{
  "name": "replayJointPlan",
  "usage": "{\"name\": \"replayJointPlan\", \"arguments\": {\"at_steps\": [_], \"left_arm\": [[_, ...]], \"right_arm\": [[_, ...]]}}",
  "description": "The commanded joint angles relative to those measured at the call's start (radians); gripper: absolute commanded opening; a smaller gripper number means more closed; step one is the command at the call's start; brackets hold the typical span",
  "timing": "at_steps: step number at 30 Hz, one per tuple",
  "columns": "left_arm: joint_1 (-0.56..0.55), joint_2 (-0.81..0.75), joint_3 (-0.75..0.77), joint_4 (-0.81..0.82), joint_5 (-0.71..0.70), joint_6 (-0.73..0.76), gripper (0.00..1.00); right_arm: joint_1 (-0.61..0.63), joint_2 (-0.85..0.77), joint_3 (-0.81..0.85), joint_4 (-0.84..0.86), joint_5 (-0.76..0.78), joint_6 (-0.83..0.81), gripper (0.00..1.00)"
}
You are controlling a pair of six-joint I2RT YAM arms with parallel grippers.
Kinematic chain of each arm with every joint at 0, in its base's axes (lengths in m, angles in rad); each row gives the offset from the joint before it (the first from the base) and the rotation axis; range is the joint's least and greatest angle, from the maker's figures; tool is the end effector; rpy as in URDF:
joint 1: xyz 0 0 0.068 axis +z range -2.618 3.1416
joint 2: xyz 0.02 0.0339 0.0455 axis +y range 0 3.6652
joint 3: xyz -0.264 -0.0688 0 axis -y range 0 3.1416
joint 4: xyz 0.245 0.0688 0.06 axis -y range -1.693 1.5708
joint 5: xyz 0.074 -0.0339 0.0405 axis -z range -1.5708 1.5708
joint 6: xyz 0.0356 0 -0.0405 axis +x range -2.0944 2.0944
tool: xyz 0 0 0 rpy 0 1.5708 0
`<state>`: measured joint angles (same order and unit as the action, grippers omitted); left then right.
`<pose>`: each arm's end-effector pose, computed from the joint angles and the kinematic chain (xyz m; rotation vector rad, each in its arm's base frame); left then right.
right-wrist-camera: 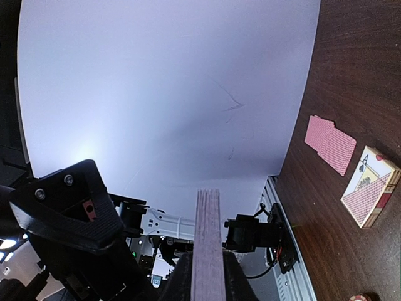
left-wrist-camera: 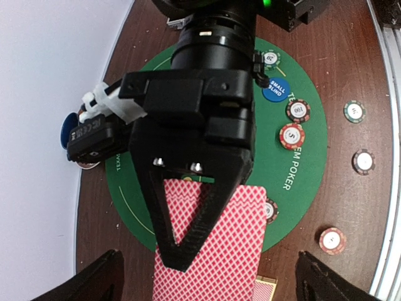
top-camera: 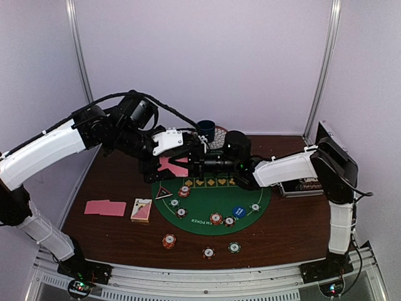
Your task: Distribute texas hold em gaming equipment
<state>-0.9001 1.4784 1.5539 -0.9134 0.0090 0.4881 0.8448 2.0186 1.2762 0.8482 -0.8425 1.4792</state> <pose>0.1916 -0.2421 0.3732 1.5503 1.8562 -0.2005 0.2806 0.3561 0.2404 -0.3058 2.0945 2.2703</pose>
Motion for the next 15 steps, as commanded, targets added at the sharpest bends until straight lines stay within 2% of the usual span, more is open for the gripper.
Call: {"name": "replayJointPlan", "arguments": {"at_steps": [1,15], "left_arm": [[0.007,-0.001,-0.001,-0.014,0.066,-0.011,0.98],[0.066,0.065,0.092,-0.098,0.168,-0.053,0.98]], "right_arm": [[0.001,-0.083,0.029,-0.092,-0.015,-0.098,0.00],[0.023,-0.140,0.086,-0.330,-0.035,-0.280,0.00]]}}
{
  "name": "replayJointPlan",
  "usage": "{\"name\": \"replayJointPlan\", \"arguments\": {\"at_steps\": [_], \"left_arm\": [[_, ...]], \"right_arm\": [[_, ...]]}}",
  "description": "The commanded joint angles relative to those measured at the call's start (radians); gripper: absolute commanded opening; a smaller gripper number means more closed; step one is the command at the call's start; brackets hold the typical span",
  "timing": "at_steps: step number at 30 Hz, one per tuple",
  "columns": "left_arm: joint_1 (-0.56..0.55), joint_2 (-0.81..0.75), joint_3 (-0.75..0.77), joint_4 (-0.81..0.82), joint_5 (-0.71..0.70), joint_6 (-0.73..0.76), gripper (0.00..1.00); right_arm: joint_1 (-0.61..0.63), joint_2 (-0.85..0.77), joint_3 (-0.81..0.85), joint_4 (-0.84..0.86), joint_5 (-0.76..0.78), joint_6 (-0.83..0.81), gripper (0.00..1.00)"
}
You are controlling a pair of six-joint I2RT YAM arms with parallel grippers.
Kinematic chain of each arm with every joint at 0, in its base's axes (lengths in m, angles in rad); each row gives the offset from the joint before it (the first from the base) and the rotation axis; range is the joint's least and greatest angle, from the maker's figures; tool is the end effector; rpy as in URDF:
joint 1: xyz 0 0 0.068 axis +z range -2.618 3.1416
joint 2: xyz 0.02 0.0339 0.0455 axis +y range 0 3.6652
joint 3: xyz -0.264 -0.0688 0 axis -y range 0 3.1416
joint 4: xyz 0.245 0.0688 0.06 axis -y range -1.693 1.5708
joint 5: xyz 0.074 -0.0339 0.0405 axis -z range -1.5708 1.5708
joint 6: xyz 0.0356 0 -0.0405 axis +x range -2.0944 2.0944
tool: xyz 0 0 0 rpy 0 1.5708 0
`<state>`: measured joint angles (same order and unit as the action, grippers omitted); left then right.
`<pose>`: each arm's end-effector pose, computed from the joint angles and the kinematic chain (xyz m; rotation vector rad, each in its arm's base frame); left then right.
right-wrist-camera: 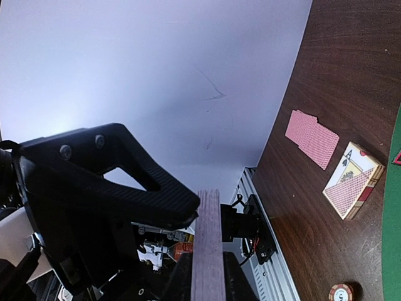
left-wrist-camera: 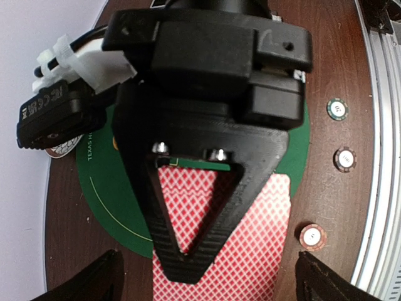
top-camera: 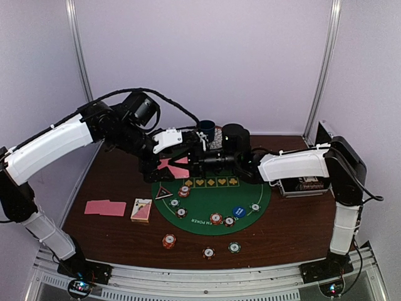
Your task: Distribute texas hold em gaming equipment
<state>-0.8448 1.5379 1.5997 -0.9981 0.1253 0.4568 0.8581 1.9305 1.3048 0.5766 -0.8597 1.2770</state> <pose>0.2071 -0.2400 0.3643 1.5708 1.9770 -0.3152 0.2698 0.3534 0.2610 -0.4424 2.1590 2.1312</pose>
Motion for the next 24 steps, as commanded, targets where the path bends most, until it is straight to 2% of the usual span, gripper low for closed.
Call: {"name": "replayJointPlan", "arguments": {"at_steps": [1,9,18,24], "left_arm": [[0.011,0.008,0.052,-0.022,0.060,-0.020,0.98],[0.012,0.027,0.054,-0.098,0.132,0.024,0.98],[0.058,0.024,0.049,-0.054,0.130,0.016,0.98],[0.068,0.019,0.025,-0.043,0.142,0.019,0.98]], "right_arm": [[0.012,-0.051,0.064,-0.070,-0.020,-0.085,0.00],[0.015,-0.045,0.094,-0.094,-0.024,-0.080,0.00],[0.015,-0.035,0.101,-0.060,-0.044,-0.038,0.00],[0.015,-0.029,0.123,-0.101,-0.054,-0.045,0.00]]}}
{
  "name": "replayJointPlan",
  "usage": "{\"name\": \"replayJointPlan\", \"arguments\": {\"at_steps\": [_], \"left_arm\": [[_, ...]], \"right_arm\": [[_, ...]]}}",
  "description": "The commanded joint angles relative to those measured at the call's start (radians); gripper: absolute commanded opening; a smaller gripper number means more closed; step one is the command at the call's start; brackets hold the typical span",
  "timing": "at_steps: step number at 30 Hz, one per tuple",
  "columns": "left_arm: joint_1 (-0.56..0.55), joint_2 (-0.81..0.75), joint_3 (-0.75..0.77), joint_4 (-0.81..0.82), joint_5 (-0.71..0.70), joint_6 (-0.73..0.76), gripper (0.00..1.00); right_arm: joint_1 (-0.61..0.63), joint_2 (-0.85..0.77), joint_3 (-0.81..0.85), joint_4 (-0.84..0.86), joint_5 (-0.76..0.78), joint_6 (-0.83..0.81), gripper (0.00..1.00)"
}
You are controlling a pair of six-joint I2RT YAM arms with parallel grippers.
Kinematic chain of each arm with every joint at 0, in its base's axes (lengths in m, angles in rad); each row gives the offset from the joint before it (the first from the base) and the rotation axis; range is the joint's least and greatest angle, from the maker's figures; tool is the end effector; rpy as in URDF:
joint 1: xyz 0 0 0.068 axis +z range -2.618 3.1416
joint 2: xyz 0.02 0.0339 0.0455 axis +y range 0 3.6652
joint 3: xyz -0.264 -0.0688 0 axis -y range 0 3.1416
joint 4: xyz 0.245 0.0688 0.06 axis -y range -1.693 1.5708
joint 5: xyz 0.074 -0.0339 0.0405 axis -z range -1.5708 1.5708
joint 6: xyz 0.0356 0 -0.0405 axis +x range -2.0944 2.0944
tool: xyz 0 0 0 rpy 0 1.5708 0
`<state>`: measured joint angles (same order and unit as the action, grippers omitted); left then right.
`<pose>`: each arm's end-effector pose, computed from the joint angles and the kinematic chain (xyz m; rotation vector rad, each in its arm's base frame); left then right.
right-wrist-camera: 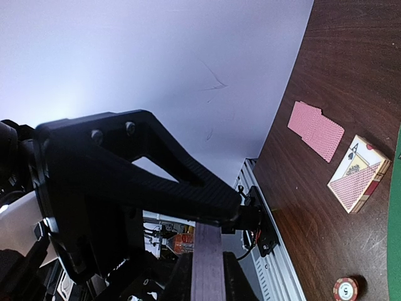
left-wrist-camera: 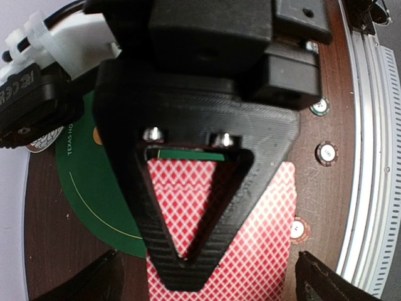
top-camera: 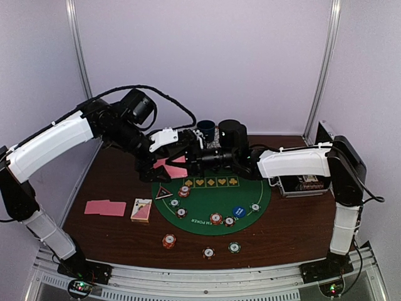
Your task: Distribute texas hold em gaming equipment
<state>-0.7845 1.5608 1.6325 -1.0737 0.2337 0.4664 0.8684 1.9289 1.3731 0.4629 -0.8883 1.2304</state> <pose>0.2178 -0.2290 0.3634 1.5857 2.0442 -0.4194 0.2686 0.3601 0.2735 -0.5080 2.1881 2.1168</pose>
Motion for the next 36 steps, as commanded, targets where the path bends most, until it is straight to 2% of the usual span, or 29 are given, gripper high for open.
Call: {"name": "replayJointPlan", "arguments": {"at_steps": [1,7,13,33,36], "left_arm": [[0.007,-0.004,-0.011,0.039,0.038,0.011,0.98],[0.008,-0.003,-0.031,0.051,0.044,0.025,0.97],[0.019,-0.022,-0.049,0.097,0.040,0.025,0.89],[0.060,-0.012,-0.059,0.019,0.136,0.101,0.85],[0.071,-0.010,-0.048,0.023,0.148,0.100,0.82]], "right_arm": [[0.004,-0.023,0.060,0.008,-0.028,0.003,0.00],[0.003,0.016,0.086,0.037,-0.039,0.062,0.00],[0.003,0.032,0.102,0.001,-0.049,0.057,0.00],[0.001,0.045,0.125,-0.055,-0.074,0.039,0.00],[0.001,0.048,0.126,-0.069,-0.077,0.034,0.00]]}}
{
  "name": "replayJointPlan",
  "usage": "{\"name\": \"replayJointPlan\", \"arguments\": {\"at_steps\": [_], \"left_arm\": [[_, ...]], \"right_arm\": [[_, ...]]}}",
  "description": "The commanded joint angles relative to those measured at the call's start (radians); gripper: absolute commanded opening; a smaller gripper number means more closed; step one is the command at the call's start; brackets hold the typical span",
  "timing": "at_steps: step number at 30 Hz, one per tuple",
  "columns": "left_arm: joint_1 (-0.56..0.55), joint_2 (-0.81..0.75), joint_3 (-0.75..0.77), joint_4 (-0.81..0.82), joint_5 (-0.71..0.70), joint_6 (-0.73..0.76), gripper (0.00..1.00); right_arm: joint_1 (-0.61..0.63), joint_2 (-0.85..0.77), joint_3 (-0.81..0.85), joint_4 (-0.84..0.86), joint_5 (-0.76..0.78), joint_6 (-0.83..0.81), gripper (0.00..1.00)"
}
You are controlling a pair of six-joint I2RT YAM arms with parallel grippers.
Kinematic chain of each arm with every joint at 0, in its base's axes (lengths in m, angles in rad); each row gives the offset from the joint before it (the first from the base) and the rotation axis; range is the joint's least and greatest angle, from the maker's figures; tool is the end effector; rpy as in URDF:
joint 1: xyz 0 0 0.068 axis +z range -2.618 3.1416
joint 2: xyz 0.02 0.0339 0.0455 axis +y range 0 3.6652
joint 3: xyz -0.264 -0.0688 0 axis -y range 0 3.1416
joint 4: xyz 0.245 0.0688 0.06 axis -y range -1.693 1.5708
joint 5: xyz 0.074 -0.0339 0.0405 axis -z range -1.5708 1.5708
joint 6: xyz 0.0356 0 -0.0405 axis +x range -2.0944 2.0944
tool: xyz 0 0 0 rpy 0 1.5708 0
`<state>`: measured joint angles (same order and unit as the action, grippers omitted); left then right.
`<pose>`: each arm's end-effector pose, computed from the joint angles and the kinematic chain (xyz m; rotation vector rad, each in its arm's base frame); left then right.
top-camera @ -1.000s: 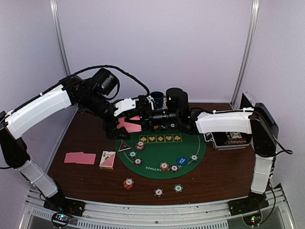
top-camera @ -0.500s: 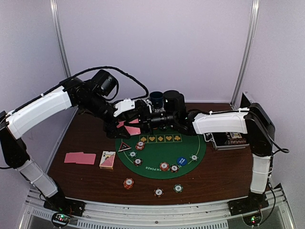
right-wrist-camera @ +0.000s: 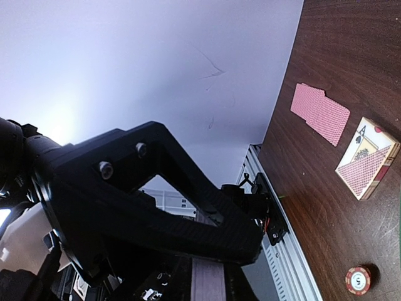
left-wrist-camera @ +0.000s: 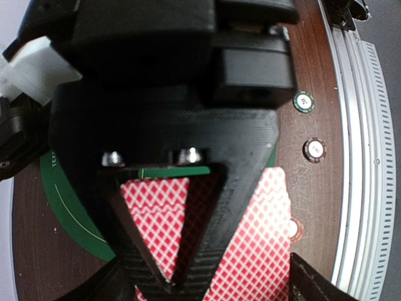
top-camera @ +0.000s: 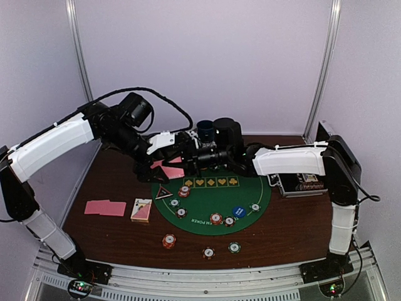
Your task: Distribute texas hold em gaming equipment
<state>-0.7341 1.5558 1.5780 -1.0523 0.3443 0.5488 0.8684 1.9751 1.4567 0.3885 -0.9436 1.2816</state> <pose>0.2258 -0.2199 0.3507 1.6494 2.0001 -0.5147 0.2755 0.3701 0.2746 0.4841 -2.2221 -2.1064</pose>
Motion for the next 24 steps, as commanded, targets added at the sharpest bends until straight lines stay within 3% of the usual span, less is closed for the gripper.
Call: {"name": "replayJointPlan", "arguments": {"at_steps": [1,9,15,19,24], "left_arm": [[0.022,-0.004,0.005,0.000,0.037,0.021,0.80],[0.021,0.009,-0.012,0.003,0.054,0.044,0.72],[0.024,0.015,-0.006,0.002,0.057,0.053,0.57],[0.024,0.017,0.002,0.003,0.060,0.059,0.48],[0.024,0.021,0.007,0.003,0.064,0.064,0.44]], "right_arm": [[0.000,0.003,0.042,0.007,-0.021,-0.015,0.00],[-0.002,0.021,0.058,0.016,-0.022,0.002,0.00],[-0.002,0.031,0.063,0.019,-0.030,0.008,0.00],[-0.005,0.032,0.061,0.007,-0.024,-0.001,0.08],[-0.009,0.036,0.064,0.004,-0.025,-0.004,0.22]]}}
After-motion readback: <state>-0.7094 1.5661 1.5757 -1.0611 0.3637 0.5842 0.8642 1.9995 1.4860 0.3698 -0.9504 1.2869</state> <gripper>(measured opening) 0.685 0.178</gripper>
